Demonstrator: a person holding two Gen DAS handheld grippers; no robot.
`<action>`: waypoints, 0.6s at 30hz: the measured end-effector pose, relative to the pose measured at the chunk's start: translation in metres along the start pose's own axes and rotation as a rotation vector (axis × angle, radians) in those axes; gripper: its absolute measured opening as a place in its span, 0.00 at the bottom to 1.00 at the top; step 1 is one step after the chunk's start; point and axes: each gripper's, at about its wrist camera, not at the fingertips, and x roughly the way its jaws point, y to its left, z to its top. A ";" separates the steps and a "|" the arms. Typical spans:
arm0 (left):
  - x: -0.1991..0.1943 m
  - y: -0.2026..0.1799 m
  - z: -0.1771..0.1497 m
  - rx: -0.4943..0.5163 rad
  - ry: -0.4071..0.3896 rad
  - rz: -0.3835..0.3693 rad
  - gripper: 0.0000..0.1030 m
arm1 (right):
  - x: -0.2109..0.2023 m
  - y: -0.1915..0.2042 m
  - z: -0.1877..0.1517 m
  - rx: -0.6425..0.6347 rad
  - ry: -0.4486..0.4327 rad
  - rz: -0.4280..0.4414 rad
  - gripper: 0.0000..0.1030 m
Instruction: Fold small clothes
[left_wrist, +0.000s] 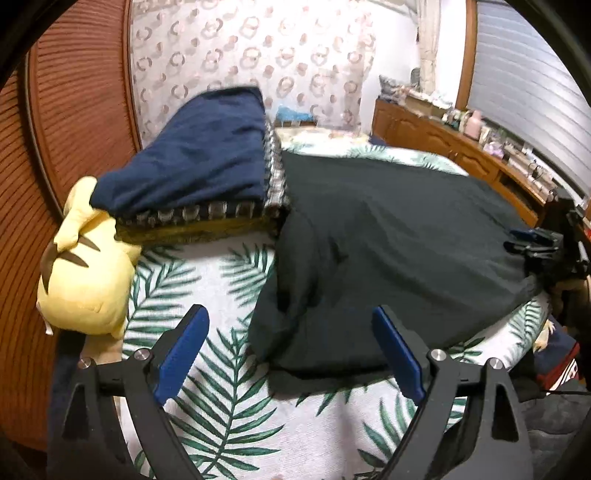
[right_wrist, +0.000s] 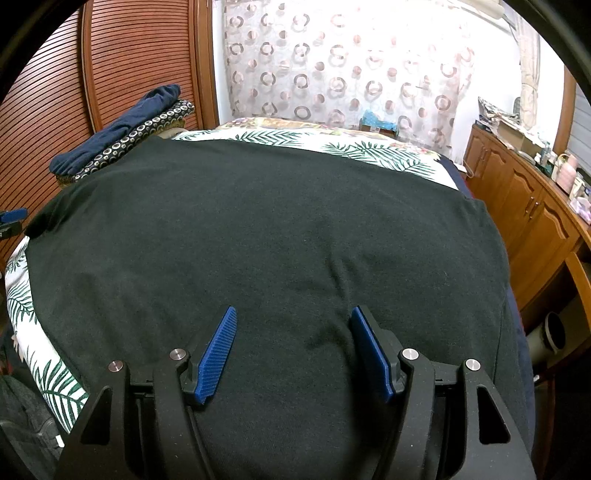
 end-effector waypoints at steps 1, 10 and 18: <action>0.004 0.002 -0.001 -0.007 0.010 0.003 0.87 | 0.000 0.000 0.000 0.000 0.000 0.000 0.65; 0.020 0.016 -0.011 -0.071 0.065 -0.002 0.87 | 0.000 0.001 0.001 -0.002 -0.001 0.000 0.65; 0.016 0.004 -0.019 -0.020 0.066 -0.020 0.61 | 0.000 0.001 0.001 -0.002 -0.001 0.000 0.65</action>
